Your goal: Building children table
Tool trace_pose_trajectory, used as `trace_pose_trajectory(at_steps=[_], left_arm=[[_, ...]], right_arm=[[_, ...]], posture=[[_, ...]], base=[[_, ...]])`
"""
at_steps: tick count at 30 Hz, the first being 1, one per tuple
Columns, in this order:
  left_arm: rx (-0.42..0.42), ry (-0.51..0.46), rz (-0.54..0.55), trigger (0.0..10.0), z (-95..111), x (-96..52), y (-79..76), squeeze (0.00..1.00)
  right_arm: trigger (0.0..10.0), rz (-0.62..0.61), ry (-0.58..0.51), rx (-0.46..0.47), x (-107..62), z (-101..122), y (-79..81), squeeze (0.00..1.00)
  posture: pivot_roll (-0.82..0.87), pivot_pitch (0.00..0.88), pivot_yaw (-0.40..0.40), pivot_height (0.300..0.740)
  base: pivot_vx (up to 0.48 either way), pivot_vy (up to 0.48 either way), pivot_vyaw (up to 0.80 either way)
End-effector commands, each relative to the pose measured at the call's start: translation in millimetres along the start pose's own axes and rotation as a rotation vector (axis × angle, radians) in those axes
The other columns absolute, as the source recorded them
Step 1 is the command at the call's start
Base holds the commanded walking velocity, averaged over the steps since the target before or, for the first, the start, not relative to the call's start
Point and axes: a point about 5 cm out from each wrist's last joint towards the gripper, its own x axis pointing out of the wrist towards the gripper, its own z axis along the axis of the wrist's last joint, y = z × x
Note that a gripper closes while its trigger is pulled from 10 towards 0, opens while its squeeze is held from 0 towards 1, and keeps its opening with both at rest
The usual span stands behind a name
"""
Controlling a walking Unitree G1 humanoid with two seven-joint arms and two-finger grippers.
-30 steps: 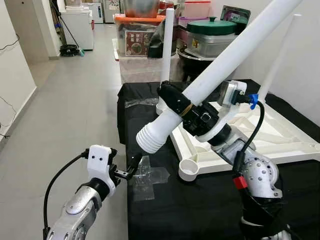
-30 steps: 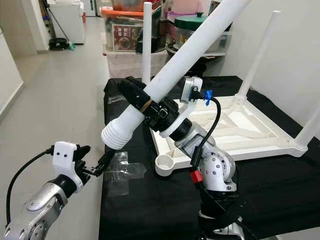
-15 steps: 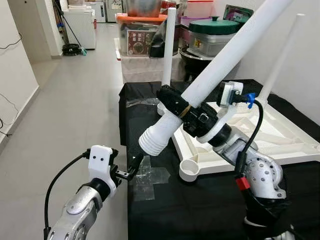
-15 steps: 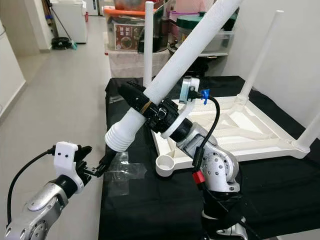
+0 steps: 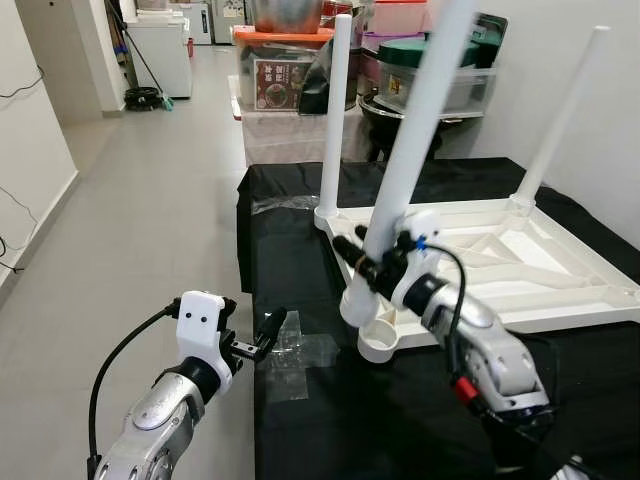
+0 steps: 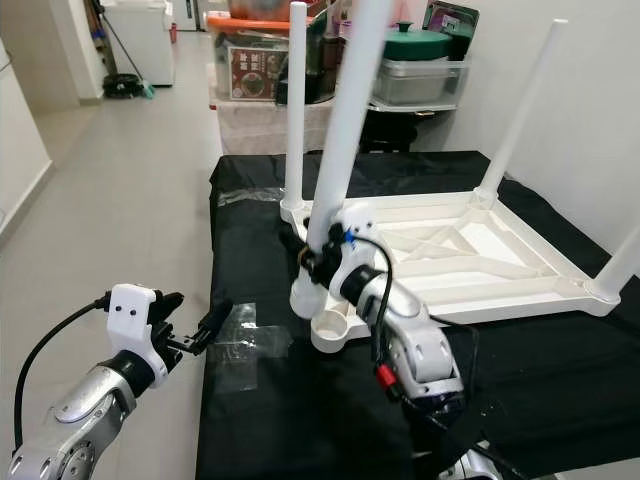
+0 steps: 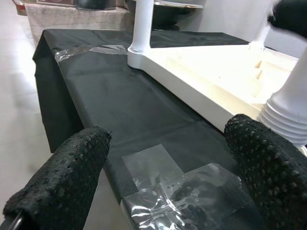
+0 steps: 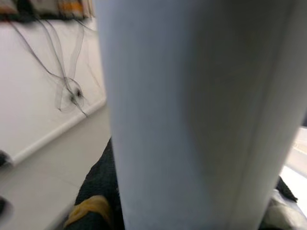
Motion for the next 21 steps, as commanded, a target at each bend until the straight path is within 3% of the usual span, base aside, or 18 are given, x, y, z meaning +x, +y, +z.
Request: trace_pose_trajectory(at_steps=[1, 8, 21], left_arm=[[0.012, 0.009, 0.006, 10.0, -0.8, -1.2, 3.1, 0.00], [0.010, 0.012, 0.009, 10.0, -2.0, -1.7, 3.3, 0.00], [0.006, 0.012, 0.006, 10.0, -2.0, 0.2, 3.5, 0.00]], right_arm=[[0.0, -0.039, 0.003, -0.028, -2.2, -2.4, -2.4, 0.00], [0.0, -0.136, 0.000, -0.052, -12.2, -18.8, -7.1, 0.00], [0.0, -0.146, -0.068, -0.003, -17.7, -25.9, 4.4, 0.00]], posture=[[0.10, 0.000, -0.050, 0.740], [0.09, 0.000, -0.044, 0.740], [0.08, 0.000, -0.040, 0.740]], base=[[0.000, 0.000, 0.00], [0.000, 0.000, 0.00], [0.000, 0.000, 0.00]])
